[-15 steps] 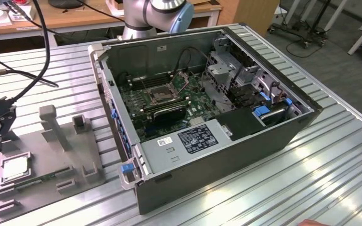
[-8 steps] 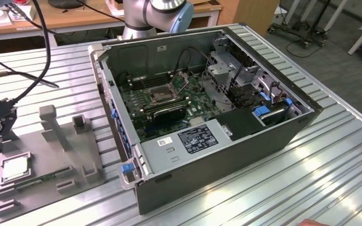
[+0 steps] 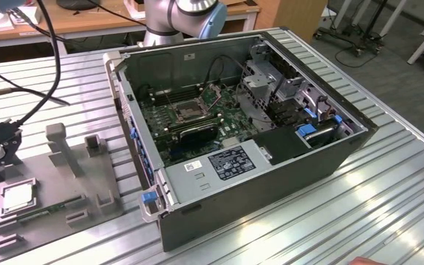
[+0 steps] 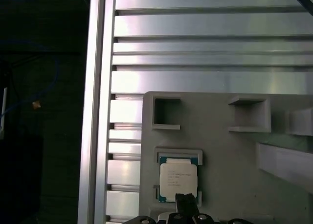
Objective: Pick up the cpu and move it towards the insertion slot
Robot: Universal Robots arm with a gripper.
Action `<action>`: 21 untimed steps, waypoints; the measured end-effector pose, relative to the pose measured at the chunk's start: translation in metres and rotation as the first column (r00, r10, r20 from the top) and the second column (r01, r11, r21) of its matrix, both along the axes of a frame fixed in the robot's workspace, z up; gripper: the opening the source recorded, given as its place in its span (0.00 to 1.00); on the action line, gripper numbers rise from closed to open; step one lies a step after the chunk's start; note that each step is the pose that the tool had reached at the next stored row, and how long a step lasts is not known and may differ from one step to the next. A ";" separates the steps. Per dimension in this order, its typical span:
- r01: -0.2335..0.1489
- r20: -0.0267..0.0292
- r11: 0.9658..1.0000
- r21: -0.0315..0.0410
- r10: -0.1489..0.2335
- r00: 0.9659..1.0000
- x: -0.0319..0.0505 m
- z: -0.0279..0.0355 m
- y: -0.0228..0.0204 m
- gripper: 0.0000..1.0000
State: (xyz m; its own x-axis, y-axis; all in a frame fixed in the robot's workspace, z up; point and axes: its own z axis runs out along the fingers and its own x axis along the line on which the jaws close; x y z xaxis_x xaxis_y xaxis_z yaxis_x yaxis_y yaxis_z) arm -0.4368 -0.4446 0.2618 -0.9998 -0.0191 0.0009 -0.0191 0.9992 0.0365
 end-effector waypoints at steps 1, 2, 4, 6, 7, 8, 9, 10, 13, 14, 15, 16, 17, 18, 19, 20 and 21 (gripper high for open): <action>0.000 0.000 1.000 0.000 0.000 1.000 0.0000 -0.0005 -0.0003 0.11; 0.000 0.000 1.000 0.000 0.000 1.000 0.0000 -0.0012 -0.0007 0.11; 0.000 0.000 1.000 0.000 0.000 1.000 0.0000 -0.0031 -0.0012 0.11; 0.000 0.000 1.000 0.000 0.000 1.000 0.0000 -0.0051 -0.0015 0.11; 0.000 0.000 1.000 0.000 0.000 1.000 0.0000 -0.0061 -0.0016 0.11; 0.000 0.000 1.000 0.000 0.000 1.000 0.0000 -0.0069 -0.0018 0.11; 0.000 0.000 1.000 0.000 0.000 1.000 0.0000 -0.0080 -0.0019 0.11; 0.000 0.000 1.000 0.000 0.000 1.000 0.0000 -0.0091 -0.0020 0.11; 0.000 0.000 1.000 0.000 0.000 1.000 0.0000 -0.0128 -0.0021 0.11; 0.000 0.000 1.000 0.000 0.000 1.000 0.0000 -0.0140 -0.0021 0.11; 0.000 0.000 1.000 0.000 0.000 1.000 0.0000 -0.0150 -0.0021 0.11; 0.000 0.000 1.000 0.000 0.000 1.000 0.0000 -0.0161 -0.0021 0.11; 0.000 0.000 1.000 0.000 0.000 1.000 0.0000 -0.0172 -0.0021 0.11; 0.000 0.000 1.000 0.000 0.000 1.000 -0.0001 -0.0183 -0.0021 0.11; 0.000 0.000 1.000 0.000 0.000 1.000 -0.0003 -0.0193 -0.0022 0.11; 0.000 0.000 1.000 0.000 0.000 1.000 -0.0005 -0.0203 -0.0022 0.11; 0.000 0.000 1.000 0.000 0.000 1.000 -0.0008 -0.0211 -0.0022 0.11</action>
State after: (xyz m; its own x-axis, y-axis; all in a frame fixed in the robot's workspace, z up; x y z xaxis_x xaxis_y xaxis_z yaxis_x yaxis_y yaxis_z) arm -0.4375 -0.4468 0.2407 -0.9998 -0.0192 0.0008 -0.0192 0.9992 0.0365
